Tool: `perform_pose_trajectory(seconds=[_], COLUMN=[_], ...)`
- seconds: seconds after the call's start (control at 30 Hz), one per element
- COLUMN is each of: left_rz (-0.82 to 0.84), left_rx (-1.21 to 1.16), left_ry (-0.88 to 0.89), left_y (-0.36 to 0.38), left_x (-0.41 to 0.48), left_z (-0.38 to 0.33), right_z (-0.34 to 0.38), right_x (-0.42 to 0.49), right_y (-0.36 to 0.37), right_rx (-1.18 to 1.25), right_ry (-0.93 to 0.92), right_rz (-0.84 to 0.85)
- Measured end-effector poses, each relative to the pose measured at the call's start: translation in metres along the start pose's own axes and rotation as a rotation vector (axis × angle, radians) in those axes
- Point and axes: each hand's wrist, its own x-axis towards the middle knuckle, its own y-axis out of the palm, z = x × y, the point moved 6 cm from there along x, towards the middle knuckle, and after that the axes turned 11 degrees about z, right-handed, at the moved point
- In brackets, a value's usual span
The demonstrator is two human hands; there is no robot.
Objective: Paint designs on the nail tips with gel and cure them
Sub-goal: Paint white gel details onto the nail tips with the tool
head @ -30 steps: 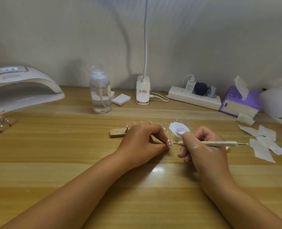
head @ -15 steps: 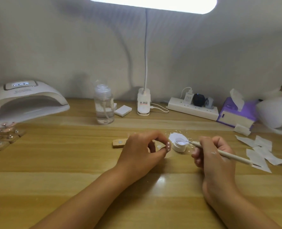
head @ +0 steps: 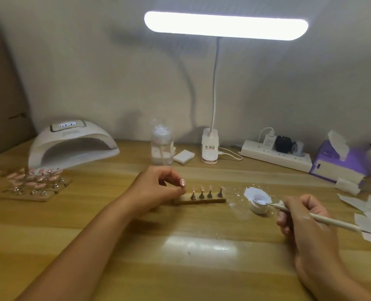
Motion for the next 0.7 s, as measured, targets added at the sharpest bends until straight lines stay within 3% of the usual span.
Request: perform_pose_trajectory(seconds=[0.5,0.6,0.7], left_rz=[0.099,0.028,-0.067], left_rx=[0.103,0.18,0.411], left_ry=[-0.043,-0.019,0.041], left_y=[0.004,0.003,0.007], left_x=[0.008,0.008,0.008], left_z=[0.02,0.014,0.002], right_z=[-0.005,-0.005,-0.005], right_x=[0.005,0.005,0.005], right_y=[-0.001,0.0,0.0], right_rx=[-0.013,-0.009,0.008], right_ry=[-0.041,-0.043,-0.034], right_rz=[0.036,0.029,0.017])
